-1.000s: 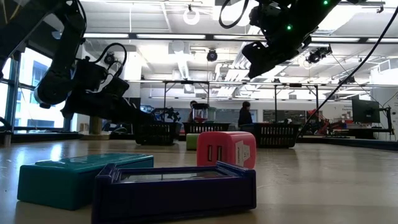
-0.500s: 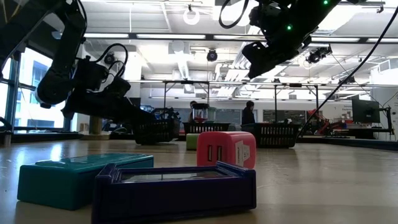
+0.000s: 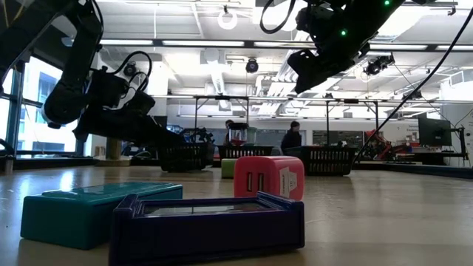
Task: Pick & Place Office items
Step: Put the top dark blue digital clock into the left black bin, then put the green charger adapter into the right black bin
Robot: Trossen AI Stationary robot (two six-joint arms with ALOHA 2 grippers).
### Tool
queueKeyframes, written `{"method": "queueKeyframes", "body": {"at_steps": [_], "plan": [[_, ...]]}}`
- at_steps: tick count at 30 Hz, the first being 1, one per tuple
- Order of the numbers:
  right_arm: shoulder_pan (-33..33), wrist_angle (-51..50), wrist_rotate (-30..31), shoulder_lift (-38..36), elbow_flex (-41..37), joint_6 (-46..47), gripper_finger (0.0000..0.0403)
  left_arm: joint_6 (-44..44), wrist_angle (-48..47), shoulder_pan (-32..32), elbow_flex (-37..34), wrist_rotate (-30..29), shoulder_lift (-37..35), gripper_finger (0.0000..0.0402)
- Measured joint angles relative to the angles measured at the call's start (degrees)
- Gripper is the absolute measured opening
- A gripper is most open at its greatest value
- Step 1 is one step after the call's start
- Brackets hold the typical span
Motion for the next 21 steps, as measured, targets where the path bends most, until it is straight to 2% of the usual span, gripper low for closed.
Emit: {"method": "queueKeyframes", "body": {"at_steps": [6, 12, 21], "plan": [[0.0, 0.0, 0.0, 0.0, 0.0, 0.0, 0.0265, -0.6, 0.0, 0.0, 0.0, 0.0, -0.7, 0.0211], [0.0, 0.1, -0.1, 0.0, 0.0, 0.0, 0.0265, -4.9, 0.0, 0.0, 0.0, 0.2, -3.9, 0.0211], [0.0, 0.5, -1.2, 0.0, 0.0, 0.0, 0.0265, -6.3, 0.0, 0.0, 0.0, 0.2, -9.7, 0.0211]]}}
